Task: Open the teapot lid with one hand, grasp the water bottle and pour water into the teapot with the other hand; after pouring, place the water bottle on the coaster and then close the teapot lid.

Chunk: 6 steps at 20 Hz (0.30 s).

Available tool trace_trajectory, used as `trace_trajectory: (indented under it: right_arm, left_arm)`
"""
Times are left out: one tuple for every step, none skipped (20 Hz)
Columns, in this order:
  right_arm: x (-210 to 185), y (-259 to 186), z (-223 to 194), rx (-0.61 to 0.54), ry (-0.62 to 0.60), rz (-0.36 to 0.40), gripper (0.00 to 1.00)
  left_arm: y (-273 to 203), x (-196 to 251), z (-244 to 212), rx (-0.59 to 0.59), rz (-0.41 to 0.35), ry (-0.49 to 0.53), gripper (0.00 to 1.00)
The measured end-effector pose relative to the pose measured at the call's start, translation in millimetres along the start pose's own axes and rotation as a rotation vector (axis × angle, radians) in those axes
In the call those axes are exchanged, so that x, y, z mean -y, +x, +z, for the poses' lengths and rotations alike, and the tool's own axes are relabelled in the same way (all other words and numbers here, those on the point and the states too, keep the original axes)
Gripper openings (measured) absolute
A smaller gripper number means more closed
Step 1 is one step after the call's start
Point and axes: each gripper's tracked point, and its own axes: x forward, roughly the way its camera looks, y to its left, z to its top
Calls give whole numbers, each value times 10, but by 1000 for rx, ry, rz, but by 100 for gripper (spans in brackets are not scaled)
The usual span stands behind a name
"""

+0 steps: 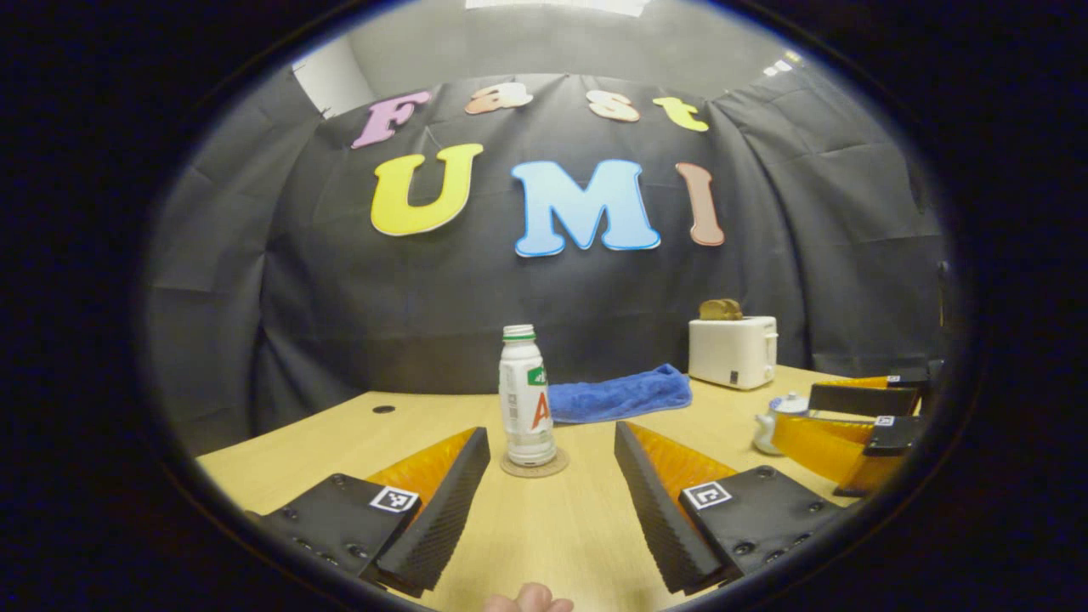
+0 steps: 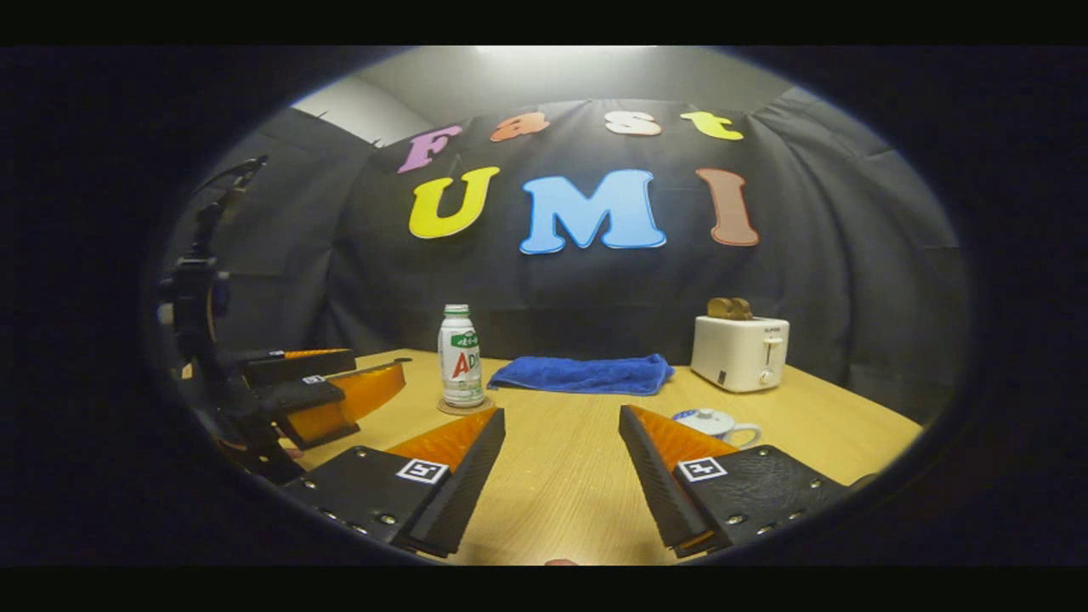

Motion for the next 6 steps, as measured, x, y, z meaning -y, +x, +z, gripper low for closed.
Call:
trace_trajectory:
  right_arm:
    - [22, -47, -26, 1, -12, -27, 83]
    - [18, -88, -49, 0, -22, -53, 83]
    - [16, -128, -71, 8, -25, -67, 83]
    - [16, -145, -89, 15, -25, -83, 83]
    - [24, -168, -131, 9, -25, -101, 83]
    - [33, -181, -149, 19, -5, -113, 83]
  left_arm:
    - [-80, 143, -37, -3, -31, -17, 100]
    - [-136, 249, -128, -16, -49, -22, 100]
    - [-160, 259, -181, -20, -41, -13, 100]
    - [-162, 236, -265, -37, -22, -9, 100]
    - [-189, 208, -293, -55, -3, -16, 100]
    - [-180, 203, -253, -27, 11, -39, 100]
